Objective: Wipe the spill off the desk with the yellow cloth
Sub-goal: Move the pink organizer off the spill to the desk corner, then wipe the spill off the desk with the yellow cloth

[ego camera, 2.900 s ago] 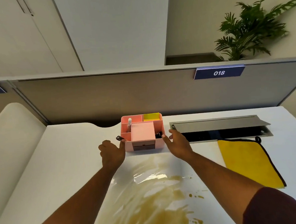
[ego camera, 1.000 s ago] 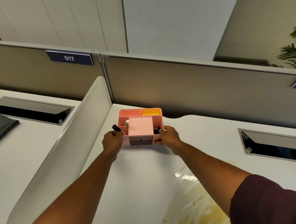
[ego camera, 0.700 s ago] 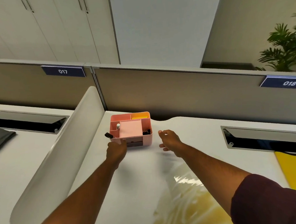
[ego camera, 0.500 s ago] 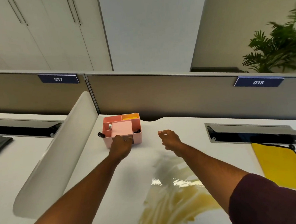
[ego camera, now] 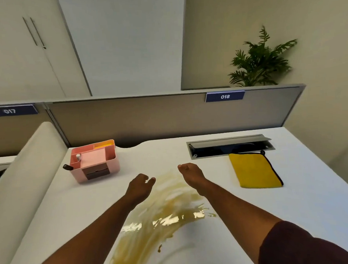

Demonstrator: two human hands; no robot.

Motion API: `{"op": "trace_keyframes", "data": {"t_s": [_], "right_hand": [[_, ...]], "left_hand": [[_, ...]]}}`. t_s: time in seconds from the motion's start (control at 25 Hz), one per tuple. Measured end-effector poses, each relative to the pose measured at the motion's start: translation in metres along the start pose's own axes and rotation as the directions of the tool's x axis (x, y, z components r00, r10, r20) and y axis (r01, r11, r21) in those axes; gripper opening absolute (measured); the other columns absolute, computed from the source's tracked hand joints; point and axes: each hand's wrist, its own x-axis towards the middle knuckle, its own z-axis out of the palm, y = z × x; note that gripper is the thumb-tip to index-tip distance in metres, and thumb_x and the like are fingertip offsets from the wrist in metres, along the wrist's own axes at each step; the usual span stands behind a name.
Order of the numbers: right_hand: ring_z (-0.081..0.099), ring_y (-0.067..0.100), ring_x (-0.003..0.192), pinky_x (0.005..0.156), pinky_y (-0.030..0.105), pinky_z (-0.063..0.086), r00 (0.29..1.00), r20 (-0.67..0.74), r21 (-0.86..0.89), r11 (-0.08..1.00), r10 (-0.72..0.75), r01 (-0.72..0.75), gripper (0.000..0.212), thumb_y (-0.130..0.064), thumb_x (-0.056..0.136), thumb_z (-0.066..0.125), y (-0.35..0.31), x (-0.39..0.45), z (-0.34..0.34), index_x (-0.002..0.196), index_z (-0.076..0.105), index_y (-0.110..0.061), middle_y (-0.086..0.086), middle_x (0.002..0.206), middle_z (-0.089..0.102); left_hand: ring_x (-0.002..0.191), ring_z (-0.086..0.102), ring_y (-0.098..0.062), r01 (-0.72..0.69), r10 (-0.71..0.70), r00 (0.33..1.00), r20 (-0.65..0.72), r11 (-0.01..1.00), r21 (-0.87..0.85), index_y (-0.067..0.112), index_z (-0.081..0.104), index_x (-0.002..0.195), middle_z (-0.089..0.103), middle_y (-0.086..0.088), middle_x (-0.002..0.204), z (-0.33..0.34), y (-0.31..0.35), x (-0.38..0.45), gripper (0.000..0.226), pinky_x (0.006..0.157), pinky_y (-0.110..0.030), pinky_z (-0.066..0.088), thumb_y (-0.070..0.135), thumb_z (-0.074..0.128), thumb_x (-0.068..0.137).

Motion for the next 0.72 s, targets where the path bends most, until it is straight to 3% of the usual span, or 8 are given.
{"op": "trace_keyframes", "data": {"t_s": [0.04, 0.12, 0.28, 0.36, 0.44, 0.56, 0.72], "right_hand": [[0.060, 0.023, 0.095, 0.088, 0.034, 0.041, 0.999, -0.011, 0.047, 0.998, 0.037, -0.037, 0.031, -0.040, 0.109, 0.052, 0.013, -0.005, -0.014, 0.097, 0.067, -0.016, 0.005, 0.104, 0.064], [0.054, 0.024, 0.089, 0.083, 0.037, 0.042, 0.995, -0.035, 0.121, 0.988, 0.096, -0.091, 0.026, -0.035, 0.107, 0.056, 0.039, -0.011, -0.045, 0.091, 0.061, -0.016, 0.008, 0.096, 0.058], [0.063, 0.031, 0.093, 0.081, 0.038, 0.048, 0.983, -0.087, 0.186, 0.972, 0.161, -0.143, 0.035, -0.029, 0.105, 0.057, 0.087, -0.011, -0.103, 0.112, 0.072, 0.003, 0.015, 0.099, 0.067], [0.072, 0.041, 0.104, 0.084, 0.040, 0.055, 0.976, -0.108, 0.228, 0.960, 0.191, -0.163, 0.039, -0.028, 0.107, 0.057, 0.109, -0.007, -0.129, 0.123, 0.068, 0.007, 0.026, 0.115, 0.074], [0.072, 0.041, 0.110, 0.088, 0.043, 0.057, 0.965, -0.145, 0.249, 0.952, 0.217, -0.176, 0.037, -0.027, 0.107, 0.058, 0.128, -0.003, -0.154, 0.122, 0.069, 0.005, 0.028, 0.125, 0.072], [0.066, 0.035, 0.117, 0.102, 0.044, 0.054, 0.955, -0.208, 0.139, 0.973, 0.211, -0.184, 0.027, -0.028, 0.107, 0.059, 0.160, 0.007, -0.199, 0.120, 0.072, -0.008, 0.017, 0.126, 0.072], [0.059, 0.033, 0.135, 0.111, 0.040, 0.048, 0.950, -0.272, -0.126, 0.974, 0.150, -0.190, 0.042, -0.033, 0.107, 0.060, 0.201, 0.026, -0.252, 0.142, 0.065, -0.011, 0.013, 0.147, 0.062]], "left_hand": [[0.122, 0.056, -0.032, -0.009, 0.009, 1.000, 0.028, 1.000, -0.012, 0.003, 0.062, 0.124, 0.063, -0.014, 0.131, 0.016, 0.009, -0.006, 0.047, 0.098, -0.036, 0.042, 0.044, 0.051, 0.101], [0.121, 0.056, -0.028, -0.025, 0.029, 0.996, 0.081, 0.998, -0.053, 0.009, 0.064, 0.120, 0.063, -0.005, 0.125, 0.048, 0.031, -0.015, 0.039, 0.096, -0.034, 0.042, 0.042, 0.052, 0.101], [0.115, 0.057, -0.026, -0.026, 0.045, 0.987, 0.152, 0.992, -0.123, 0.011, 0.066, 0.116, 0.060, 0.000, 0.111, 0.107, 0.071, -0.022, 0.032, 0.094, -0.033, 0.044, 0.037, 0.055, 0.101], [0.110, 0.057, -0.024, -0.004, 0.033, 0.985, 0.167, 0.986, -0.169, 0.012, 0.067, 0.113, 0.061, 0.001, 0.110, 0.134, 0.090, -0.021, 0.028, 0.091, -0.032, 0.043, 0.034, 0.057, 0.100], [0.106, 0.057, -0.022, 0.017, 0.022, 0.983, 0.181, 0.978, -0.207, 0.010, 0.069, 0.113, 0.063, 0.000, 0.108, 0.159, 0.107, -0.019, 0.028, 0.091, -0.033, 0.045, 0.031, 0.057, 0.099], [0.110, 0.062, -0.028, 0.064, -0.001, 0.971, 0.239, 0.965, -0.255, 0.006, 0.070, 0.111, 0.069, -0.006, 0.112, 0.204, 0.137, -0.010, 0.028, 0.100, -0.041, 0.050, 0.027, 0.057, 0.098], [0.123, 0.060, -0.032, 0.146, -0.040, 0.943, 0.329, 0.942, -0.302, 0.006, 0.069, 0.113, 0.068, -0.013, 0.128, 0.256, 0.169, 0.004, 0.025, 0.108, -0.046, 0.048, 0.024, 0.058, 0.099]]}}
